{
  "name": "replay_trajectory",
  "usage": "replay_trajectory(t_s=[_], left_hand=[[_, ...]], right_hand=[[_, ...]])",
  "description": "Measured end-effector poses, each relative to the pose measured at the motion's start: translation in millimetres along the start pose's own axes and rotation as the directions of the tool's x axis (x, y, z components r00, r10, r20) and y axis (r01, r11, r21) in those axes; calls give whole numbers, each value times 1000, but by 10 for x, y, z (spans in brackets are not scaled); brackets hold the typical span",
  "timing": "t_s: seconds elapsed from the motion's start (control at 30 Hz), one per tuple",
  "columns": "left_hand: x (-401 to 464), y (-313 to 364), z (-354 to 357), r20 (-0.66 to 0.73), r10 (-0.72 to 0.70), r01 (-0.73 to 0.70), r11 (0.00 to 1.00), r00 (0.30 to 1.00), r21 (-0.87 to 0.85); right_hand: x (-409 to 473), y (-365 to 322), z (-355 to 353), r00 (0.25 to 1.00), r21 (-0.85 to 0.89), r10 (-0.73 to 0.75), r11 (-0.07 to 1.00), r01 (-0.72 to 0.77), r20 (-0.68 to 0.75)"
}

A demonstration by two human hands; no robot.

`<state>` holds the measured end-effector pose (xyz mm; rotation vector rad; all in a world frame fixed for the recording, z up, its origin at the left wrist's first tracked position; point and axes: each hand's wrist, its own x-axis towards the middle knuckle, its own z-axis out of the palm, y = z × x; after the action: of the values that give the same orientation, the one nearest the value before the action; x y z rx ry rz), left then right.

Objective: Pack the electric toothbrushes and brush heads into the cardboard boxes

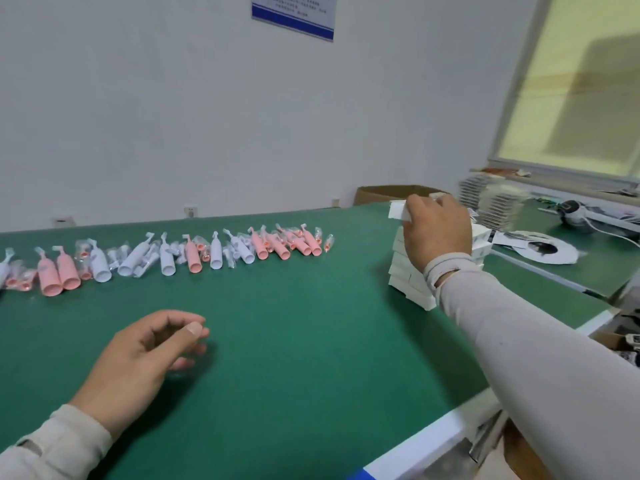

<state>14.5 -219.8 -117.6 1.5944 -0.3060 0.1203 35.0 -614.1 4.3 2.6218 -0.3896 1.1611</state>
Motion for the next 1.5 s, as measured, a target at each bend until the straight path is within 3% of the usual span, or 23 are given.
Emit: replay_trajectory(t_s=[0.27, 0.4, 0.5, 0.57, 0.63, 0.73, 0.83, 0.93, 1.07, 1.23, 1.3, 1.4, 1.5], left_hand=[[25, -44, -39, 17, -25, 25, 999, 1000, 38], [26, -46, -28, 24, -9, 9, 1000, 1000, 20], [30, -43, -25, 22, 5, -6, 999, 1000, 38], [42, -31, -30, -8, 13, -12, 998, 1000, 68], [54, -15, -44, -75, 30, -22, 995, 997, 101], [47, -6, -125, -224, 81, -39, 982, 971, 186], [29, 9, -248, -365, 170, -62, 954, 915, 292], [5, 31, -334, -480, 243, -69, 933, 843, 352], [-27, -12, -508, -566, 238, 1, 921, 789, 389], [-39, -31, -590, -583, 180, 94, 908, 792, 408], [-63, 76, -813, -586, 196, 208, 809, 786, 550], [-170, 377, -1486, -635, 344, 447, 487, 692, 750], [-361, 648, -2195, -713, 343, 720, 132, 611, 681]], right_hand=[[51, 24, 262, 968, -105, 206, 976, -192, 145], [-24, -2, 258, 953, -138, 232, 969, -207, 196], [-241, -264, 89, 985, 14, 134, 991, -136, 108], [-540, -713, -71, 997, 208, -69, 976, 58, 46], [-830, -1248, -176, 950, 351, -300, 902, 252, 89], [-992, -2010, -255, 855, 569, -486, 761, 312, 181], [-1005, -2588, -279, 826, 805, -523, 571, 159, 209], [-1149, -2889, -219, 854, 937, -472, 345, -48, 217], [-1295, -2990, -53, 832, 971, -513, 212, -114, 209], [-1271, -2918, 17, 779, 973, -583, 155, -171, 230], [-1260, -2882, 0, 778, 973, -583, 137, -188, 232], [-1259, -2834, -13, 780, 970, -579, 103, -220, 239], [-1251, -2816, -24, 786, 965, -563, 107, -239, 257]])
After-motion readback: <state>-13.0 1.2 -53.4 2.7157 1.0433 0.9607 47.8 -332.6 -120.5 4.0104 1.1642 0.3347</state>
